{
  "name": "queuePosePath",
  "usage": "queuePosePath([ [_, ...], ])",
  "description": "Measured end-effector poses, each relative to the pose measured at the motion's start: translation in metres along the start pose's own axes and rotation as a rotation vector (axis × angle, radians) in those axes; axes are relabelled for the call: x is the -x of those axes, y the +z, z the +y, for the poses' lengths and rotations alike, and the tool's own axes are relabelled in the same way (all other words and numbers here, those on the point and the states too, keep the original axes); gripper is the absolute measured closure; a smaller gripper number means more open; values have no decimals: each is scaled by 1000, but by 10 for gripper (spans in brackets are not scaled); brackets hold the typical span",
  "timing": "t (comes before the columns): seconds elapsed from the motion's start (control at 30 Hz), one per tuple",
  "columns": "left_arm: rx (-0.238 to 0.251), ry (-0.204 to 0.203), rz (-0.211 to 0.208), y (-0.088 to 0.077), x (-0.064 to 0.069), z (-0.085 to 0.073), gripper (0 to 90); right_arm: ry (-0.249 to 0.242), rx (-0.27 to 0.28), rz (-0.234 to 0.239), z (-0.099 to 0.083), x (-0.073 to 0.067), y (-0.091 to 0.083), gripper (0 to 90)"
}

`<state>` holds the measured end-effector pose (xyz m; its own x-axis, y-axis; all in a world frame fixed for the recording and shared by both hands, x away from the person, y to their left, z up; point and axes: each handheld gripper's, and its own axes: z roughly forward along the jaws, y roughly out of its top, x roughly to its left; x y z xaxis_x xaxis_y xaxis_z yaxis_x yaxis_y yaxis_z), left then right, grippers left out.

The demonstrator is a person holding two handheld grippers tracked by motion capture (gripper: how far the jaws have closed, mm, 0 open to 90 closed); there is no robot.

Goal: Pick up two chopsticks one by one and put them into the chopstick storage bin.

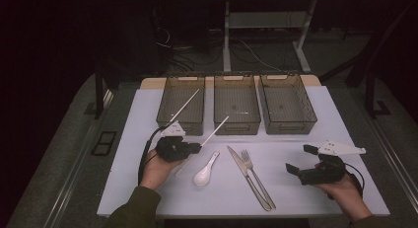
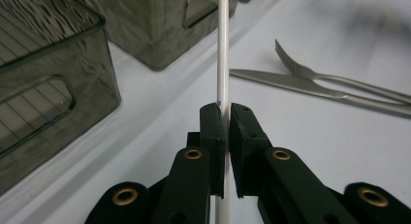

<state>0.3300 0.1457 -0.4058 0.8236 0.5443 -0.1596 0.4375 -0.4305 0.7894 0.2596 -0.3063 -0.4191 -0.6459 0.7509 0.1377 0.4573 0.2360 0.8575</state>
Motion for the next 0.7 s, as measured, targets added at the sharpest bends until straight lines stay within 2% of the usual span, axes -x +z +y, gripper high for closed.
queuePosePath([
  [0.53,108,-11,4,-23,-3,12,849,-1,-3,0,0,0,1,8],
  [0.7,111,7,29,-29,-6,22,849,5,-1,0,0,1,1,9],
])
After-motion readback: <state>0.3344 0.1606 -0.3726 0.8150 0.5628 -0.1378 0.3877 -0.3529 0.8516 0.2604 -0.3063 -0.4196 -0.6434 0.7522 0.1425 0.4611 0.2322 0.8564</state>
